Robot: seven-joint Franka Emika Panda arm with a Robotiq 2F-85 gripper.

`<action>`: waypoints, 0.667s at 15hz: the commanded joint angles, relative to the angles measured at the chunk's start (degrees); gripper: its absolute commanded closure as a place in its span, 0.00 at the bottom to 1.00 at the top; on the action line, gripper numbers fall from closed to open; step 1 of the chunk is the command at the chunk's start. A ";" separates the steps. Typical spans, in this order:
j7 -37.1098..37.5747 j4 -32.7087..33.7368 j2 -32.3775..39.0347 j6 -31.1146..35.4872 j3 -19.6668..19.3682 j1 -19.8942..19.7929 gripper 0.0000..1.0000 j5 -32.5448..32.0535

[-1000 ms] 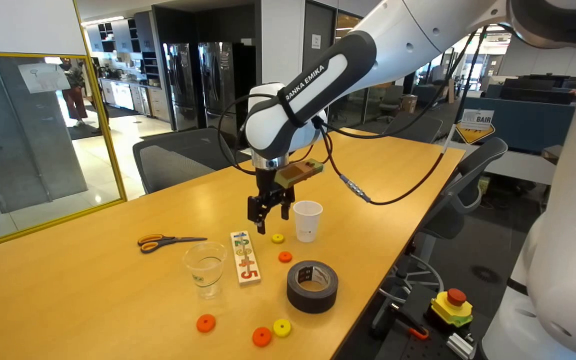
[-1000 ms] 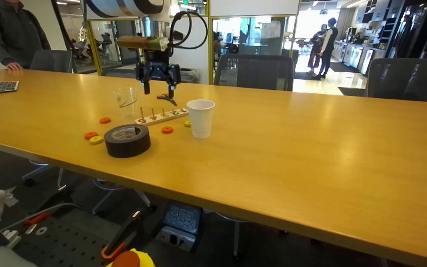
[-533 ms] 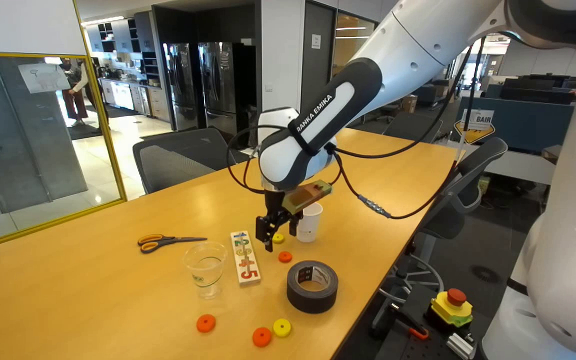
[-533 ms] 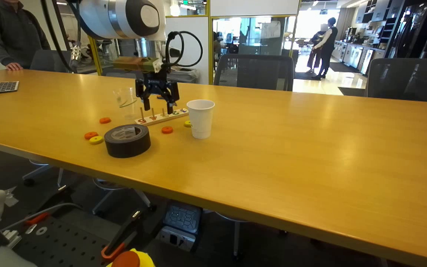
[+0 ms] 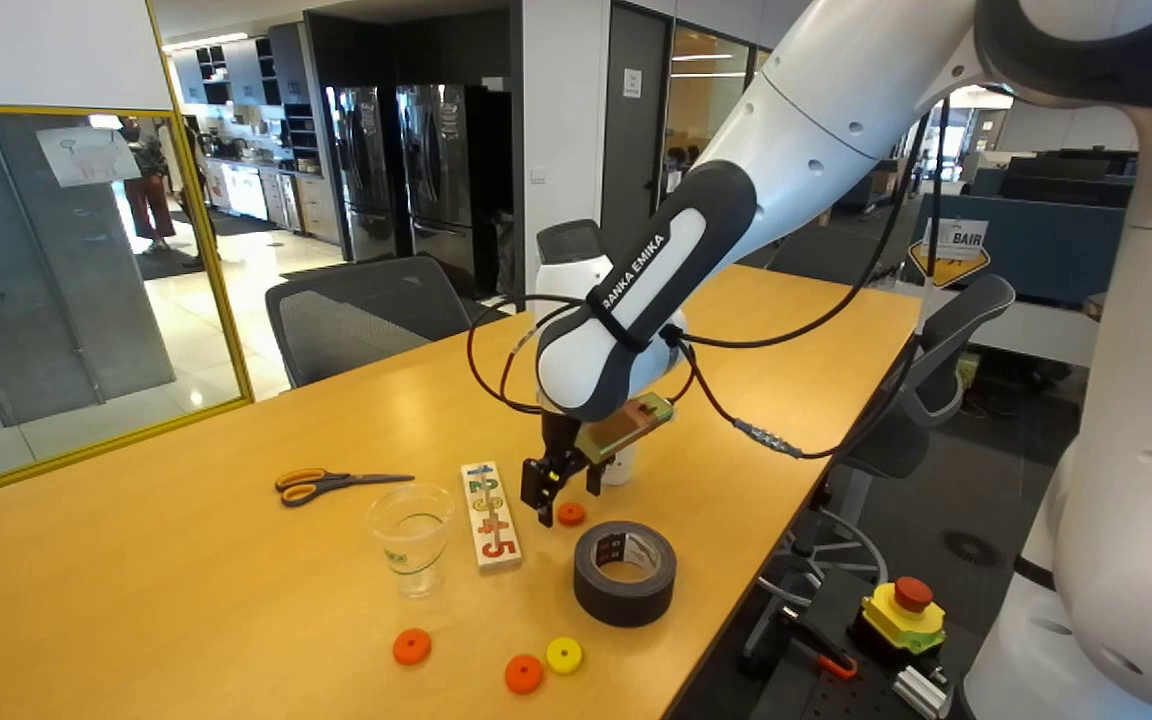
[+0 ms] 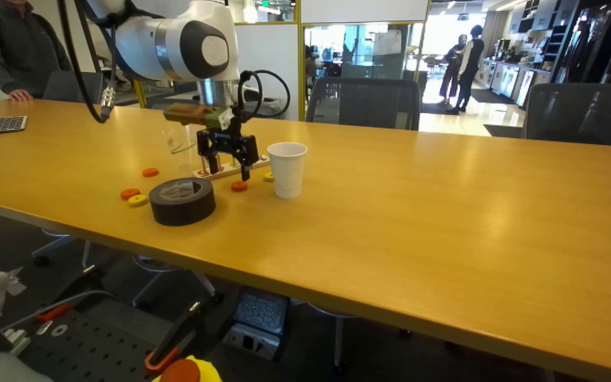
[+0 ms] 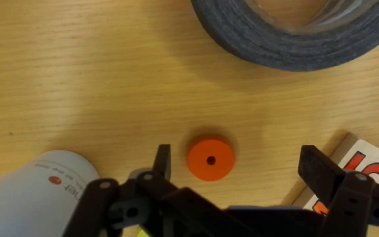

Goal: Pick up the orange and yellow objects from the table and put them in the two cups

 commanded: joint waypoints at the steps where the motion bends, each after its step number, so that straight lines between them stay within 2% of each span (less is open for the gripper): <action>1: -0.21 0.90 2.41 2.82 -0.47 -0.21 0.00 0.60; 10: -0.66 2.44 5.51 5.91 -1.23 -0.88 0.00 1.06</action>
